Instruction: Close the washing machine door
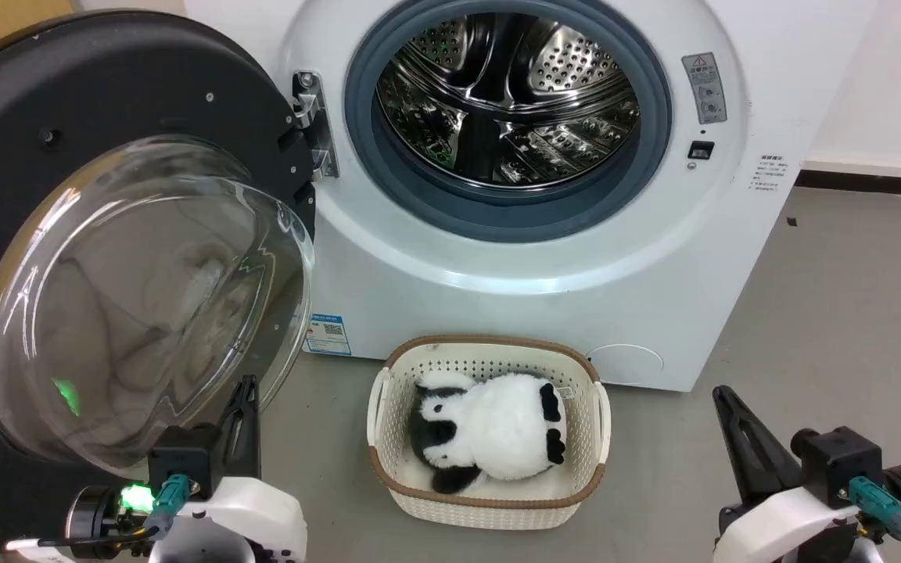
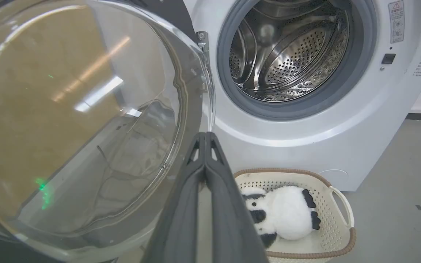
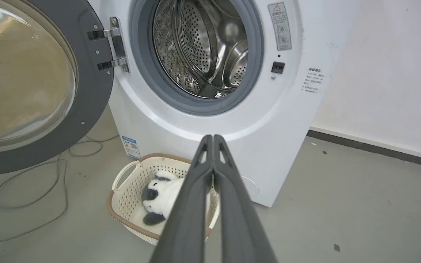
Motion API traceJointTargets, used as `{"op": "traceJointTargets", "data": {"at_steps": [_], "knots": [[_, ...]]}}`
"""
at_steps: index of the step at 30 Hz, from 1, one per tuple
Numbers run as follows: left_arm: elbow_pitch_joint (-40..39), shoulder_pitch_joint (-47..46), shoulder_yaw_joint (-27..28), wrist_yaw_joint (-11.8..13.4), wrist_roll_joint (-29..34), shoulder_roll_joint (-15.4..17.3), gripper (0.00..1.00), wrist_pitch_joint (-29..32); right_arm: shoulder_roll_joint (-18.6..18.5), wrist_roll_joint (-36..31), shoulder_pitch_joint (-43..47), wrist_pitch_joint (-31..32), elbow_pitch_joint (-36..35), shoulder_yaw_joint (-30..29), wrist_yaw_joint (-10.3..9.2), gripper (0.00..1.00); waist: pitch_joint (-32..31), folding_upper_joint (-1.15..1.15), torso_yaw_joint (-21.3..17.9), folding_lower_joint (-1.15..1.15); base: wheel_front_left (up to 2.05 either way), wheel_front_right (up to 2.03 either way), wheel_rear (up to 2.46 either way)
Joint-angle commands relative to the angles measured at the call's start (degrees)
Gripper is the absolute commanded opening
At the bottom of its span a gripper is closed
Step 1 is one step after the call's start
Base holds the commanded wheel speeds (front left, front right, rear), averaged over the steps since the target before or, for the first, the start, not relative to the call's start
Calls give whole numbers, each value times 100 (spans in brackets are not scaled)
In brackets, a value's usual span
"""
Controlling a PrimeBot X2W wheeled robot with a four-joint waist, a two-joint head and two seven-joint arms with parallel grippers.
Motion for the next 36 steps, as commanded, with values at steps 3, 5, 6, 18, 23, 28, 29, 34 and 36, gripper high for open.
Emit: {"op": "traceJointTargets", "data": {"at_steps": [3, 5, 6, 18, 23, 28, 29, 34, 36], "knots": [[-23, 79, 4, -25, 17, 8, 0, 2, 0, -44, -68, 2, 10, 1, 5, 0, 0, 0, 0, 0, 0, 0, 0], [-23, 79, 4, -25, 17, 8, 0, 2, 0, -44, -68, 2, 10, 1, 5, 0, 0, 0, 0, 0, 0, 0, 0], [-23, 79, 4, -25, 17, 8, 0, 2, 0, -44, -68, 2, 10, 1, 5, 0, 0, 0, 0, 0, 0, 0, 0], [4, -1, -2, 7, -1, -1, 100, 0, 0, 2, 1, 0, -1, 1, 0, 100, 0, 0, 0, 0, 0, 0, 0], [7, -18, -28, 74, -11, -1, 100, -53, 0, 35, -13, -53, -6, -58, 0, 100, 10, 0, -1, 0, 0, 0, 0], [6, -37, -66, 162, -16, 0, 100, -113, 0, 76, -28, -113, -21, -124, 0, 100, 20, 0, 0, 0, 0, 0, 0], [6, -41, -75, 178, -16, 0, 100, -125, 0, 85, -31, -125, -24, -138, 0, 100, 22, 0, 1, 0, 0, 0, 0], [-6, -78, -118, 238, -19, 0, 0, -185, 0, 130, -46, -185, -38, -204, 1, 100, 33, 0, 11, 0, 0, 0, 0], [-24, -109, -131, 253, -19, 3, 0, -209, 0, 147, -51, -209, -45, -231, 1, 100, 39, 0, 21, 0, 0, 0, 0]]}}
